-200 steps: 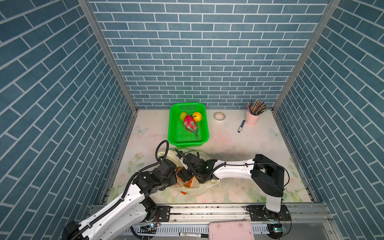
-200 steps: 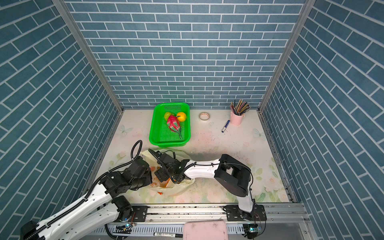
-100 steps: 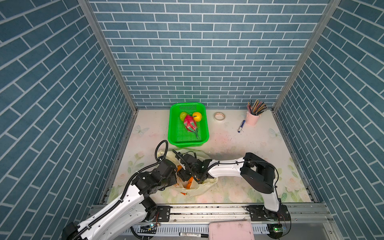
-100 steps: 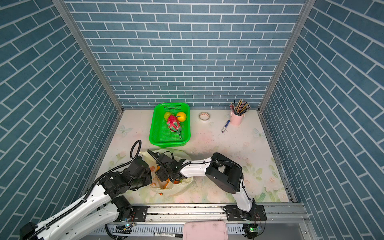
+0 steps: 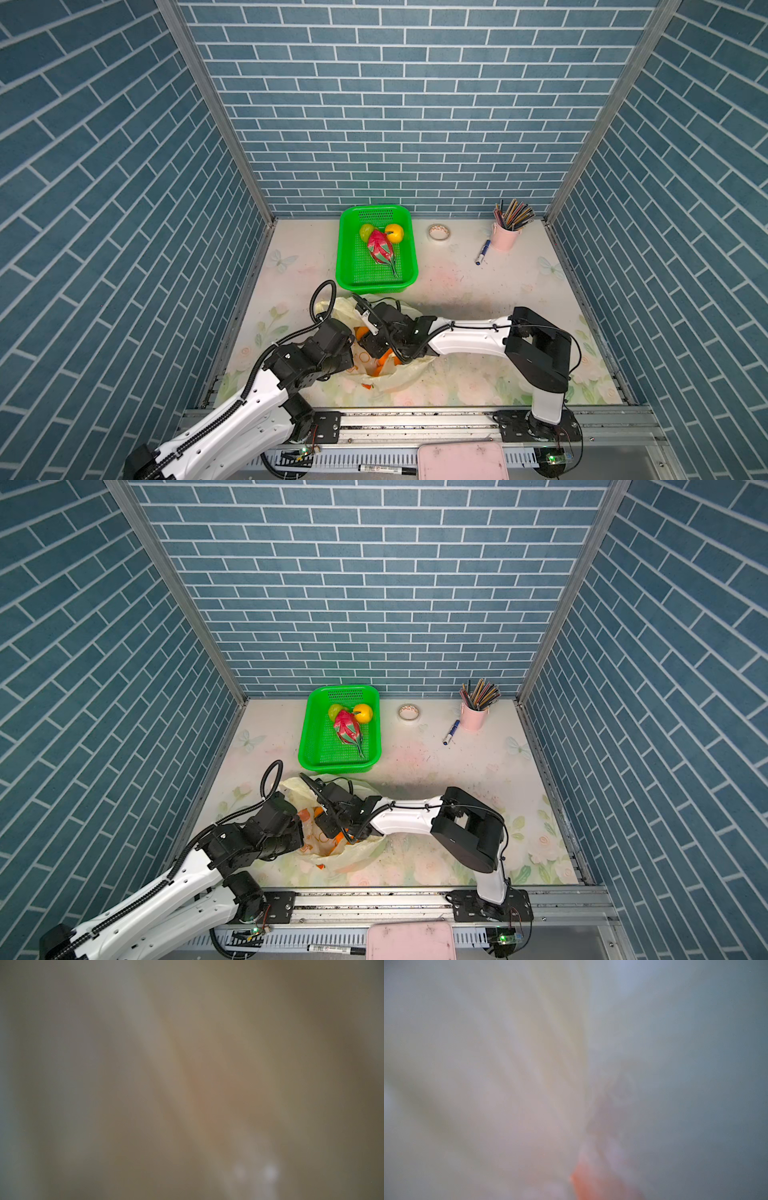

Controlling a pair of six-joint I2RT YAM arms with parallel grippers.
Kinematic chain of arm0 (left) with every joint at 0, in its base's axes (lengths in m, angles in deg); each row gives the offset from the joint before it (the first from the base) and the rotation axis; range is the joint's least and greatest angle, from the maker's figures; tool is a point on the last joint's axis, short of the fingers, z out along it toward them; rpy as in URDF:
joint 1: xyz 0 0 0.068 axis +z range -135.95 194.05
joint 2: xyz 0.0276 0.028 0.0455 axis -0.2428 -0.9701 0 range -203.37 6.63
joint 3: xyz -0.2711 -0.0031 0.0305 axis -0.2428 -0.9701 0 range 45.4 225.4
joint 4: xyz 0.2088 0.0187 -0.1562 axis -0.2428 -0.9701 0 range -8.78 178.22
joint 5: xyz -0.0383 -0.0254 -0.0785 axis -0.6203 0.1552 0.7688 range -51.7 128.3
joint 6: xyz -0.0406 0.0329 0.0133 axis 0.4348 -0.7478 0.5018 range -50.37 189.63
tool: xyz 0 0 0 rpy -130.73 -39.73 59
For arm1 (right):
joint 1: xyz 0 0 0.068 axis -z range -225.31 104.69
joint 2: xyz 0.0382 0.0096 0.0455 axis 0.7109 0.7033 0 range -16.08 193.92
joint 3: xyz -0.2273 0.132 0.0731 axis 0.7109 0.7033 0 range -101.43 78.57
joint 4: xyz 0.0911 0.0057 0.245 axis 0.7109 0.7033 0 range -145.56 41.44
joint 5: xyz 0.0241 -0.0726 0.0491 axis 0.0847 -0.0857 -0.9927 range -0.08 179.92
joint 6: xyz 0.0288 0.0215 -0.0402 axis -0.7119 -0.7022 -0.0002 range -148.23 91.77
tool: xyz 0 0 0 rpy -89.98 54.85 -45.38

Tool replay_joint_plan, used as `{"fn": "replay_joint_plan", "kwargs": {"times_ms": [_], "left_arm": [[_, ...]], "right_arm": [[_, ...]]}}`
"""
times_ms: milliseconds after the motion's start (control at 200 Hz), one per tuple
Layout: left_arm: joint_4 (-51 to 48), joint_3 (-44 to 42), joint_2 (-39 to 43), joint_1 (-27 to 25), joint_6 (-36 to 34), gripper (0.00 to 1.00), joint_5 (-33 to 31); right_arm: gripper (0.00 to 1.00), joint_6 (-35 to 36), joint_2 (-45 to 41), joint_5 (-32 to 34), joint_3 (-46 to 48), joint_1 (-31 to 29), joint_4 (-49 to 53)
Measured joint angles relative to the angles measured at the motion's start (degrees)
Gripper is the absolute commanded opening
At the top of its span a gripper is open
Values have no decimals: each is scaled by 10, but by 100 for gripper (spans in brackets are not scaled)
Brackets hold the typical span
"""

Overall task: Untie the knot of the plastic bag and take out the fruit
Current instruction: 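Grasp an orange inside the bag with the right gripper and lift it, then hand the orange from the right gripper to the left gripper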

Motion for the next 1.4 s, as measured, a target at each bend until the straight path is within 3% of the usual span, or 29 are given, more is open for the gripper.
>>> {"fn": "replay_joint_plan", "kwargs": {"times_ms": [175, 375, 690, 965, 1220, 1400], "left_arm": [[0, 1, 0, 0, 0, 10, -3], [-2, 17, 1, 0, -4, 43, -5], [-8, 94, -9, 1, -20, 45, -16], [-11, 166, -6, 1, -34, 50, -13], [41, 227, 8, 2, -55, 75, 22], [143, 232, 10, 2, -80, 84, 76]], "right_arm": [[55, 0, -35, -5, 11, 0, -2], [55, -6, -97, -35, 74, 0, -9], [55, -15, -225, -68, 153, 0, -25], [54, -20, -312, -64, 169, 0, -43], [54, -21, -381, -37, 175, 10, -81], [53, -82, -413, -88, 196, 89, -149]]}}
